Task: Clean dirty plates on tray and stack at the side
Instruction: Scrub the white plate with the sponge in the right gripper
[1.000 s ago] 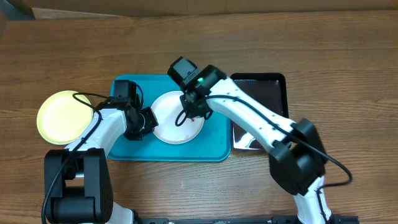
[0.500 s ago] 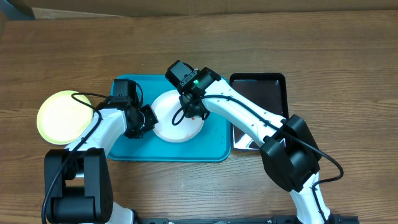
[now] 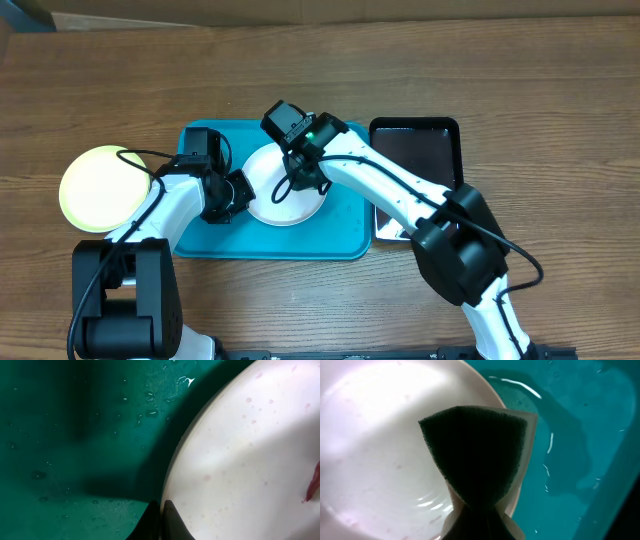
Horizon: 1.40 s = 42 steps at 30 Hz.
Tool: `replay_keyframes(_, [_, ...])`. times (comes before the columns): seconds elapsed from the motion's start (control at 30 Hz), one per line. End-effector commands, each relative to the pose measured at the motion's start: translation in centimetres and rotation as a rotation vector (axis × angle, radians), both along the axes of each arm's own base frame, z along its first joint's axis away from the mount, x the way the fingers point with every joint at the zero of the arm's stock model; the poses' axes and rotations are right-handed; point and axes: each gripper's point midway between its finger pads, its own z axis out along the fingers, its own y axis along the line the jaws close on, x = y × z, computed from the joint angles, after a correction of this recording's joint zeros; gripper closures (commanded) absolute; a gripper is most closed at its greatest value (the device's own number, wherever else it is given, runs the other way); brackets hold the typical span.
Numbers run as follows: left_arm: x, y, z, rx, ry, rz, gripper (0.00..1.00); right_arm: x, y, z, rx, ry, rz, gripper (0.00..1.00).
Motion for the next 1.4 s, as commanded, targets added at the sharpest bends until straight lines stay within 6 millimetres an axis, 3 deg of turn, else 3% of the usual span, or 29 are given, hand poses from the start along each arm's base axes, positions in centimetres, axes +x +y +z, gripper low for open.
replay_keyframes(0.0, [0.0,-0.3,-0.1,-0.007,0.011,0.003,0.96,-0.1,0.1,-2.8,-0.033,0.030,-0.011,0.96])
replay_keyframes(0.2, [-0.1,-0.3,-0.1,-0.006,0.015,0.003,0.96,-0.8,-0.4,-5.5,-0.061,0.087,-0.061,0.96])
replay_keyframes(0.3, [-0.2,-0.3,-0.1,-0.006,0.018,0.001,0.96,-2.5,1.1,-6.3,0.015,0.186,-0.043,0.96])
replay_keyframes(0.7, [-0.3,-0.3,-0.1,-0.002,0.015,-0.019,0.96,-5.2,6.3,-5.2,0.294,0.365,0.069,0.96])
replay_keyframes(0.8, [-0.3,-0.3,-0.1,-0.002,0.016,-0.019,0.96,-5.8,8.3,-3.8,0.433,0.426,0.135,0.96])
replay_keyframes(0.9, [-0.5,-0.3,-0.2,-0.001,0.024,-0.019,0.96,-4.5,9.1,-1.2,0.539,0.427,0.142,0.96])
replay_keyframes(1.1, [-0.7,-0.3,-0.2,0.000,0.033,-0.019,0.96,-0.7,8.7,7.6,0.737,0.326,0.246,0.96])
replay_keyframes(1.23, [-0.7,-0.3,-0.2,0.002,0.032,-0.018,0.96,0.7,5.4,12.8,0.754,0.236,0.277,0.96])
replay_keyframes(1.3, [-0.7,-0.3,-0.2,0.002,0.032,-0.018,0.94,1.2,2.8,13.9,0.708,0.204,0.242,0.96])
replay_keyframes(1.37, [-0.6,-0.3,-0.2,0.003,0.031,-0.018,0.82,2.1,-0.9,14.0,0.604,0.172,0.156,0.96])
